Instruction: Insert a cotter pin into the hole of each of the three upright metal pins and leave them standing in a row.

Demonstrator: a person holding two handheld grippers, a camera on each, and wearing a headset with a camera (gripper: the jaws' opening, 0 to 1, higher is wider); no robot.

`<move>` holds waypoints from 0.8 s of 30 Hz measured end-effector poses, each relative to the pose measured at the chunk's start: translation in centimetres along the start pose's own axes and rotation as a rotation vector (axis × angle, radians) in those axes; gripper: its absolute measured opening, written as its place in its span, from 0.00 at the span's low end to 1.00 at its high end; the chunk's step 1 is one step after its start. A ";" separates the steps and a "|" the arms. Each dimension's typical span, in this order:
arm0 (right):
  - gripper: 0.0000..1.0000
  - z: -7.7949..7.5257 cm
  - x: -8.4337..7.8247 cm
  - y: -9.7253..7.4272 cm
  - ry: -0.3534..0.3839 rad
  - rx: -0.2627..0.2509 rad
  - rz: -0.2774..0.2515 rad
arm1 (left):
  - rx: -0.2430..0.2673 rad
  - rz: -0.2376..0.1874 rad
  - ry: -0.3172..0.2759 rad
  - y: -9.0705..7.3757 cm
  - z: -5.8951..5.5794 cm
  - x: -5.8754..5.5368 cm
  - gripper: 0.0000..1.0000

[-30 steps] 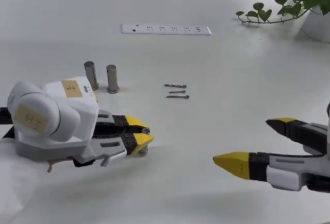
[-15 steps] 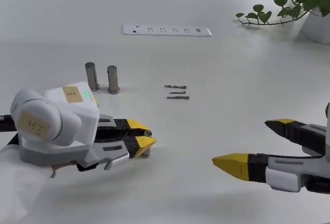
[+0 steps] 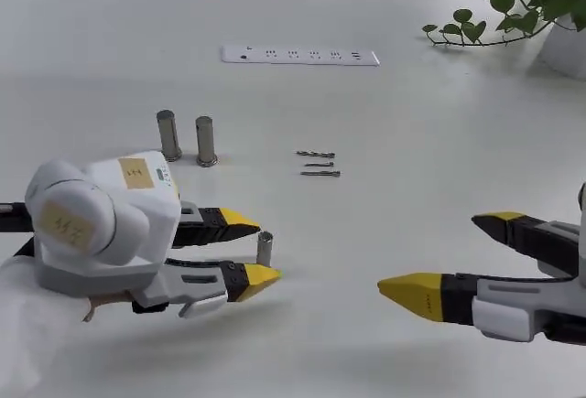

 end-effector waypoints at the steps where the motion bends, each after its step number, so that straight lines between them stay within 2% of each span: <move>1: 0.94 0.0 0.0 0.0 0.001 -0.001 0.000 | -0.005 0.000 -0.005 -0.2 -0.1 -0.1 0.35; 4: 0.94 0.0 -0.1 0.0 0.001 -0.001 0.001 | -0.017 0.006 -0.006 -0.8 -0.5 -0.2 0.36; 6: 0.94 0.0 -0.1 0.0 0.002 0.000 0.003 | -0.014 -0.001 -0.009 -1.3 -0.8 -0.1 0.41; 10: 0.94 0.1 -0.2 0.0 0.000 0.000 0.004 | -0.003 -0.023 -0.039 -2.0 -1.0 -0.2 0.56; 13: 0.94 0.1 -0.2 0.0 -0.001 0.001 0.004 | 0.033 0.002 -0.080 -2.2 -0.6 -1.4 0.70; 16: 0.94 0.2 -0.2 0.0 -0.001 0.003 0.006 | 0.056 0.005 -0.115 -2.6 -0.3 -2.3 0.79; 21: 0.94 0.3 -0.1 -0.1 -0.005 0.005 0.006 | 0.074 -0.010 -0.181 -3.4 -0.4 -2.7 0.97; 24: 0.94 0.2 -0.1 -0.1 -0.006 0.002 0.006 | 0.083 -0.017 -0.178 -3.8 -0.6 -2.6 0.99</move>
Point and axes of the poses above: the centre of the closed fingertips' face, and the gripper's own axes: y roughly forward along the fingers, z roughly to its left, x roughly out of its top, the point moved 7 cm from there along -y, roughly backward along the fingers
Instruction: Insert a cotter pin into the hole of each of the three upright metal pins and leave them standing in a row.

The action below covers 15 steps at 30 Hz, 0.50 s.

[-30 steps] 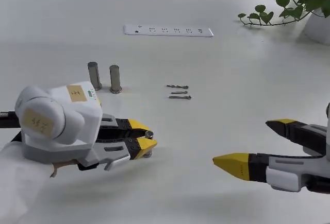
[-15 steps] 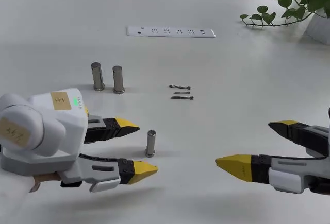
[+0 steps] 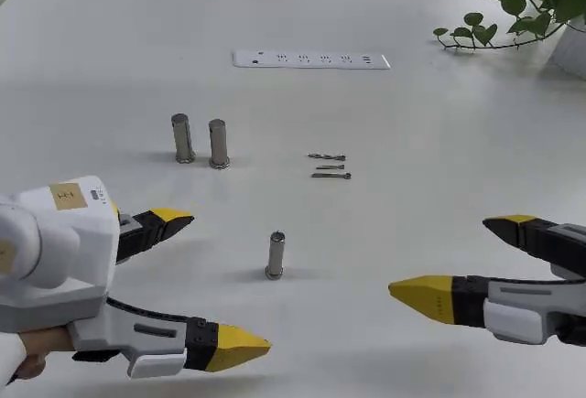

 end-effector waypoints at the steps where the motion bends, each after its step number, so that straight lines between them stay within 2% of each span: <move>1: 0.94 0.0 0.0 0.0 0.000 -0.001 -0.001 | 0.005 -0.006 0.000 -0.2 0.0 0.1 0.99; 4: 0.94 -0.1 0.1 0.0 -0.001 -0.006 -0.004 | 0.007 -0.028 -0.017 -0.4 -0.3 0.3 0.99; 7: 0.93 -0.4 0.3 0.0 -0.018 -0.007 0.008 | 0.004 -0.021 -0.016 -0.6 -0.7 0.3 0.99; 14: 0.92 -1.2 0.6 0.0 -0.099 0.010 0.062 | 0.004 -0.033 -0.050 -1.6 -1.7 0.3 0.99; 15: 0.91 -1.4 0.9 0.1 -0.125 0.010 0.067 | 0.006 -0.039 -0.074 -1.7 -1.7 0.2 0.99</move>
Point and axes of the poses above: the centre of the closed fingertips' face, and the gripper's own axes: y roughly forward along the fingers, z roughly to its left, x roughly out of its top, the point moved 7 cm from there along -y, roughly backward along the fingers
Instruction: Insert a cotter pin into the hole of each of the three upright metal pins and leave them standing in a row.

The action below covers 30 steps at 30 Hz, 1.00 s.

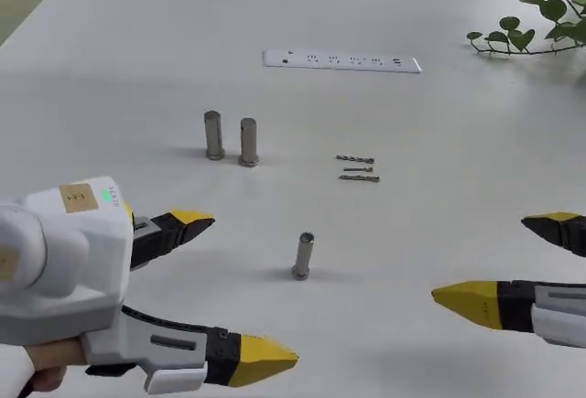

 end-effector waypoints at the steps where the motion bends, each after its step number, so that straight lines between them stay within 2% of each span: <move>1: 0.91 -0.1 0.2 0.0 -0.018 0.003 0.006 | 0.002 -0.017 -0.029 -0.2 -0.1 0.0 0.99; 4: 0.89 -0.5 1.4 0.3 -0.056 0.013 0.007 | 0.016 -0.022 -0.045 -0.7 -0.1 -0.3 0.99; 6: 0.87 -0.8 2.3 0.5 -0.088 0.021 0.005 | 0.033 0.000 -0.041 -1.1 0.0 -0.7 0.99; 9: 0.85 -1.3 3.4 0.9 -0.146 0.039 0.014 | 0.046 0.005 -0.043 -1.6 0.0 -0.9 0.99; 11: 0.83 -1.9 4.0 1.3 -0.177 0.037 0.032 | 0.056 -0.003 -0.052 -1.9 0.0 -0.9 0.99; 13: 0.80 -2.6 4.6 1.8 -0.252 0.041 0.074 | 0.072 -0.016 -0.059 -2.2 0.1 -0.9 0.99; 18: 0.69 -3.7 6.6 3.2 -0.355 0.064 0.102 | 0.104 -0.027 -0.071 -2.8 0.1 -0.8 0.99; 22: 0.62 -3.9 7.8 4.5 -0.394 0.098 0.129 | 0.134 -0.024 -0.073 -3.3 0.4 -0.9 0.99; 30: 0.53 -4.2 8.9 6.9 -0.457 0.120 0.167 | 0.164 -0.054 -0.093 -4.2 0.6 -0.6 0.99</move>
Point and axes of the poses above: the centre of the closed fingertips' face, and the gripper's own axes: y roughly forward along the fingers, z roughly to its left, x roughly out of its top, the point moved 7 cm from there along -y, roughly backward along the fingers
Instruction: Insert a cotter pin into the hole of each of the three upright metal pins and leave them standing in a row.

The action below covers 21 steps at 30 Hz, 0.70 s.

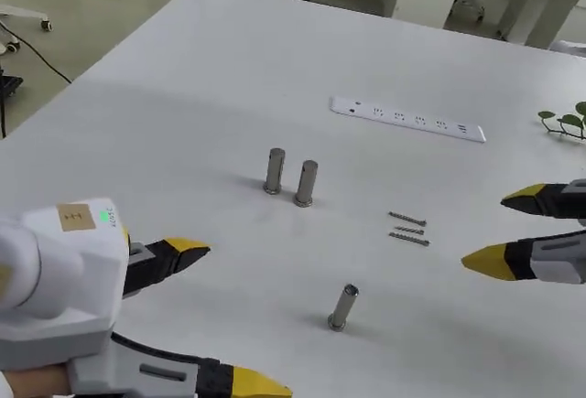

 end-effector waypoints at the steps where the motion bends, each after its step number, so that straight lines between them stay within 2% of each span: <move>1: 0.50 -0.2 0.2 0.3 -0.006 0.002 0.005 | 0.002 -0.003 -0.003 0.0 0.0 0.0 0.99; 6: 0.44 -1.3 0.7 1.7 -0.030 0.021 0.024 | 0.006 -0.024 -0.018 -0.3 -0.1 -0.1 0.99; 9: 0.36 -1.9 1.1 2.5 -0.050 0.034 0.037 | 0.008 -0.020 -0.023 -0.4 -0.2 -0.2 0.99; 12: 0.28 -2.2 1.2 3.4 -0.029 0.056 0.060 | 0.014 -0.023 -0.031 -0.5 -0.1 -0.3 0.99; 14: 0.21 -2.3 1.3 3.9 -0.055 0.061 0.071 | 0.017 -0.024 -0.031 -0.6 -0.1 -0.3 0.99; 21: 0.22 -2.8 1.4 6.0 -0.100 0.075 0.110 | 0.026 -0.025 -0.030 -0.7 0.3 -0.2 0.99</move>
Point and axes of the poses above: the centre of the closed fingertips' face, and the gripper's own axes: y roughly forward along the fingers, z roughly to its left, x roughly out of its top, the point moved 7 cm from there along -y, roughly backward along the fingers
